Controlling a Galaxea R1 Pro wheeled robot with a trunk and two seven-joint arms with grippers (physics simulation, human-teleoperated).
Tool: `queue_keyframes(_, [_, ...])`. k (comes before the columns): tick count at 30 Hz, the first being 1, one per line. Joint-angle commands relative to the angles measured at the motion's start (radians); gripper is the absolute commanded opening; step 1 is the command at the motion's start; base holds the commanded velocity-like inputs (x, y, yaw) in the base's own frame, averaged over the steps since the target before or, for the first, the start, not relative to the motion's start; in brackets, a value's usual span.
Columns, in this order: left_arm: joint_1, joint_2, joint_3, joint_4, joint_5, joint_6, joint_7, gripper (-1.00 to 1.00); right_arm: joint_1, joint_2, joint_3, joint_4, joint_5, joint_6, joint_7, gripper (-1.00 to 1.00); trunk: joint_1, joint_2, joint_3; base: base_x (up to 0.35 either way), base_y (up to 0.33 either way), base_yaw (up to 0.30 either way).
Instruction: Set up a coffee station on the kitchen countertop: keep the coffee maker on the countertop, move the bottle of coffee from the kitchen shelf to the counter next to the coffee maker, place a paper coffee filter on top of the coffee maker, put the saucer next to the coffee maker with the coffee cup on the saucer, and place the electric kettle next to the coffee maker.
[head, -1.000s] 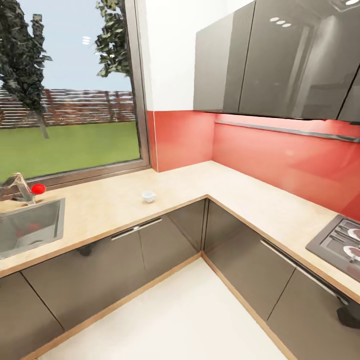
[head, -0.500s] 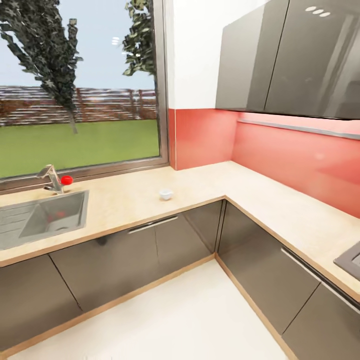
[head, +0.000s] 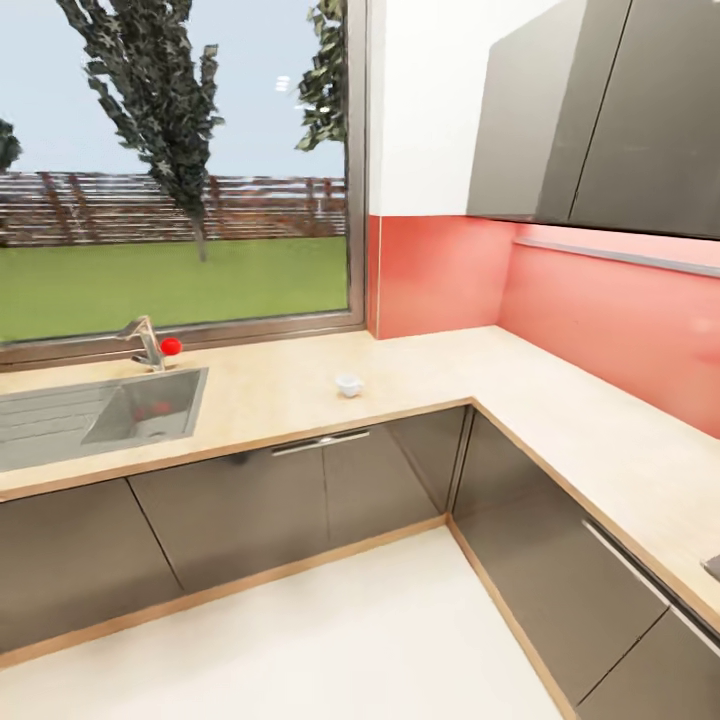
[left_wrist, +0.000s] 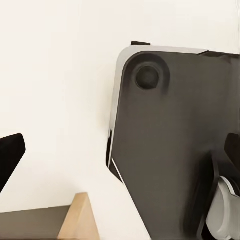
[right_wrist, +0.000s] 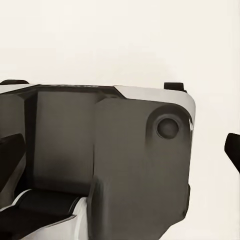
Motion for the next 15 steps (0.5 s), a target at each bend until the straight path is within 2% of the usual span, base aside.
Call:
queue_keyframes(1, [-0.001, 0.000, 0.008, 0.002, -0.010, -0.004, 0.001, 1.00, 0.000, 0.000, -0.009, -0.001, 0.011, 0.000, 0.005, 1.00, 0.001, -0.002, -0.002, 0.000, -0.275, 0.280])
queue_keyframes(8, [-0.001, 0.001, 0.008, 0.002, -0.010, -0.004, 0.001, 1.00, 0.000, 0.000, -0.009, -0.001, 0.010, 0.000, 0.005, 1.00, 0.001, -0.002, -0.002, 0.006, -0.275, 0.280])
queue_keyframes(15, [-0.001, 0.002, 0.008, 0.002, -0.010, -0.004, 0.001, 1.00, 0.000, 0.000, -0.009, -0.001, 0.010, 0.000, 0.005, 1.00, 0.001, -0.002, -0.002, 0.083, -0.275, 0.280])
